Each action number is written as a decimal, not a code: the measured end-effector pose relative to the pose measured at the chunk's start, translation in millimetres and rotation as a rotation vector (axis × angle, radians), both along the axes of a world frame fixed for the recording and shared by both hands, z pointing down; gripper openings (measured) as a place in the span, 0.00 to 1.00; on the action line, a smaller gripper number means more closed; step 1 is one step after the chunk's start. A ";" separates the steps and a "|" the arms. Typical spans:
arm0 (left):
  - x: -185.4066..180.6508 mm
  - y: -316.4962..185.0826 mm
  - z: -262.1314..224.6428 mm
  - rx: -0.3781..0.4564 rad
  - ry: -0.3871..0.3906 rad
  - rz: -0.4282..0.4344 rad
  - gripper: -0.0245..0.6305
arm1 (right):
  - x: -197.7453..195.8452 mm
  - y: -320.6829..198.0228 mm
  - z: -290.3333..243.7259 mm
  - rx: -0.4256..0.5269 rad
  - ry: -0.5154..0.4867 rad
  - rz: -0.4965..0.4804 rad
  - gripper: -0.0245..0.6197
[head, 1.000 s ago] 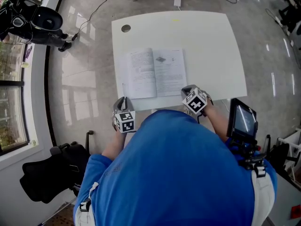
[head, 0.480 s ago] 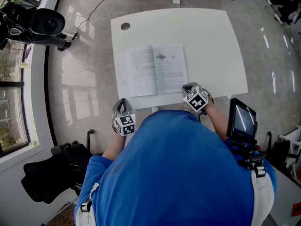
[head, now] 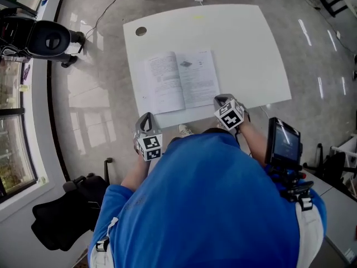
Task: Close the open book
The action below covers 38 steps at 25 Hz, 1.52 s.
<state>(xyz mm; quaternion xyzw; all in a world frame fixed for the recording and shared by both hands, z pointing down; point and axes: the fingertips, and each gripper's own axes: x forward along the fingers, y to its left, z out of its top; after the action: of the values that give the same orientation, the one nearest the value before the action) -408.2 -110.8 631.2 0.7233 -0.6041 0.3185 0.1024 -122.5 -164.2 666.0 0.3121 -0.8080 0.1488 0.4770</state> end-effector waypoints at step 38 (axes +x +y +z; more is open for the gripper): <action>265.3 162.7 -188.7 0.438 0.093 0.095 0.05 | 100.9 192.2 -229.3 0.526 -0.524 -0.027 0.05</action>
<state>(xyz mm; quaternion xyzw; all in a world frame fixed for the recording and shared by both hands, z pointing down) -142.9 51.9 442.5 0.7699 -0.6186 0.1506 -0.0447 -21.6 28.0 436.8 0.3649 -0.9173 0.0046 0.1595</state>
